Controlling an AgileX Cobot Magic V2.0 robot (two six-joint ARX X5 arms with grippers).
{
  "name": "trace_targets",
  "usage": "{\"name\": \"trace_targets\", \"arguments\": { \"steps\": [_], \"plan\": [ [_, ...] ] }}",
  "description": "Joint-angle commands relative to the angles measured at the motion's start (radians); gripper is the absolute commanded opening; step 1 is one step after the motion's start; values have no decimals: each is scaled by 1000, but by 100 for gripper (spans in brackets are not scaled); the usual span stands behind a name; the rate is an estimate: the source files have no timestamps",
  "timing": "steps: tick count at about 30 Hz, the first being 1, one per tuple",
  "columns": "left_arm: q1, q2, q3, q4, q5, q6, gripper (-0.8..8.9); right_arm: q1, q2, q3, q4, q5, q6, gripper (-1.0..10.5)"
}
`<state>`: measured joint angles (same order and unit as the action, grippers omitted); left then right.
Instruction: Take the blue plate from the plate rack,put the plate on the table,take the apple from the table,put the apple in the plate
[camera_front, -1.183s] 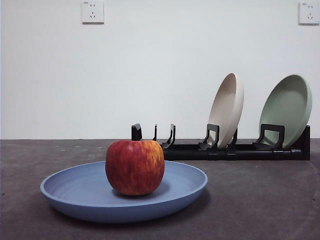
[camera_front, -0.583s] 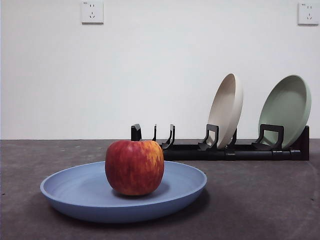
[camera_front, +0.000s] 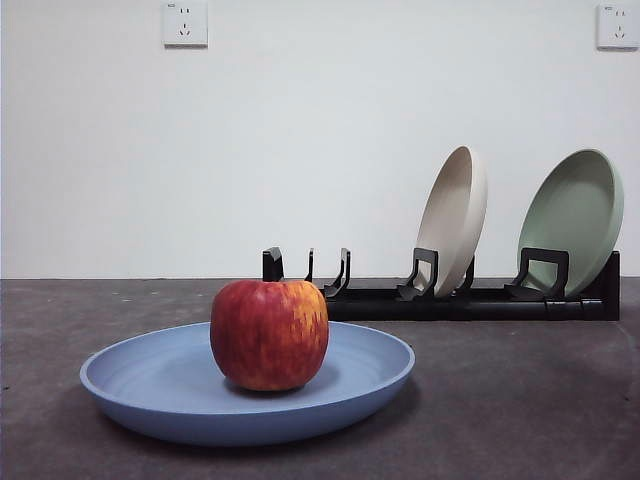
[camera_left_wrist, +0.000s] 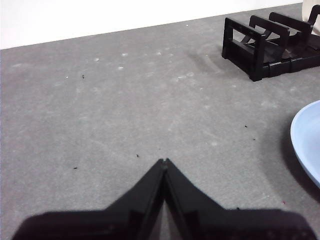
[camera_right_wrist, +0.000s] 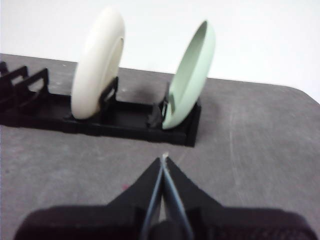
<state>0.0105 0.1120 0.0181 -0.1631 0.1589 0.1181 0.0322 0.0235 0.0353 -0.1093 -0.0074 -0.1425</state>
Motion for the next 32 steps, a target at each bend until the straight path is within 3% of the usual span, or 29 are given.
{"name": "trace_targets", "arguments": {
  "steps": [1,32],
  "plan": [
    [2,0,-10,5,-2,-10,-3,-2,-11,-21,-40,5,12,1],
    [2,0,-10,5,-2,-10,-3,-2,-13,-21,-78,12,9,1]
  ]
}}
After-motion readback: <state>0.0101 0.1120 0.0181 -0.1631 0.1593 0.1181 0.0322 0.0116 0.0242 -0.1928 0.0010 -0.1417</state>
